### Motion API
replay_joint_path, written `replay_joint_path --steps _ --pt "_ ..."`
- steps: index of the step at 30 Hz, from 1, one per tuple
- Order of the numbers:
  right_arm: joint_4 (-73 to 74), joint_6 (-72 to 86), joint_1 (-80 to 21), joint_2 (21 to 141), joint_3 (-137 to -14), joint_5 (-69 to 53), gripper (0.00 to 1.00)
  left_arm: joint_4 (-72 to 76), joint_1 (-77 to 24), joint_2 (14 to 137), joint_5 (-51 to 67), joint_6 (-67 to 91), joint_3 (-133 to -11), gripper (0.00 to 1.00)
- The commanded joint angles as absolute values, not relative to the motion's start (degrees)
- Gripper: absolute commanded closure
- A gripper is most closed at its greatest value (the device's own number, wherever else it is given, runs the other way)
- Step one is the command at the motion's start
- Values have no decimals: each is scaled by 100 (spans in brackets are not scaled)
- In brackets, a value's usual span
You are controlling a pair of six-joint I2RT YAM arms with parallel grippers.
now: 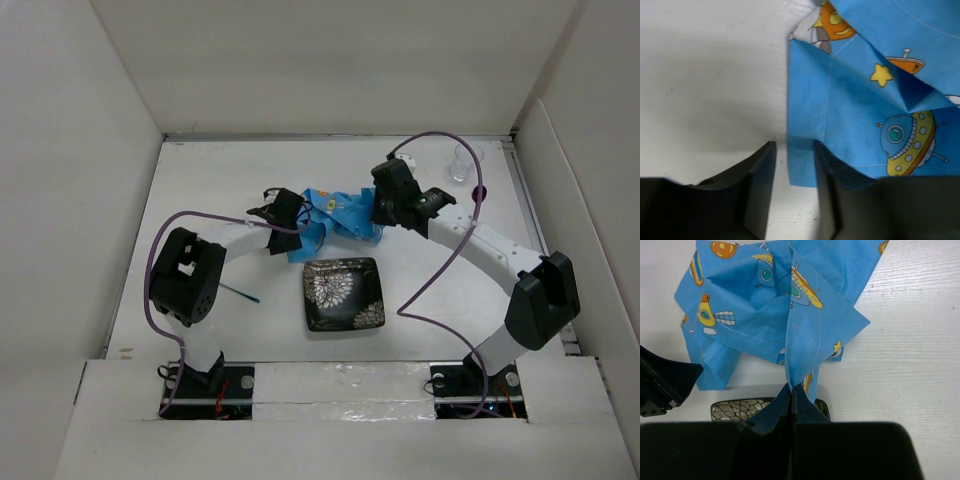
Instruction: Set the dinner table for one person
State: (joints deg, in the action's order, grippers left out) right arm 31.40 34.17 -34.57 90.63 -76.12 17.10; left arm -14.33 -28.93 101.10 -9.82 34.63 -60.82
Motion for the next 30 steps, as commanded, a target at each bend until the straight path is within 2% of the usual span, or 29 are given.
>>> replay_joint_path --steps 1,6,9,24,30 --pt "2813 3419 -3419 8789 -7682 1670 100 -1854 -3128 10503 -1046 3252 -6029 71" --pt "2760 3305 -3226 8614 -7778 1574 100 -2004 -3261 10538 -1143 3270 -5950 85" --pt "2742 3278 -3165 8508 -7787 1486 100 -2039 -3261 10486 -1239 3243 -5906 100" --pt "2742 3076 -2593 7823 -8103 950 100 -2716 -2734 9062 -1529 2962 -7679 100" --pt "2759 3111 -2382 7857 -8577 580 100 -2802 -2145 9034 -686 2699 -8891 100"
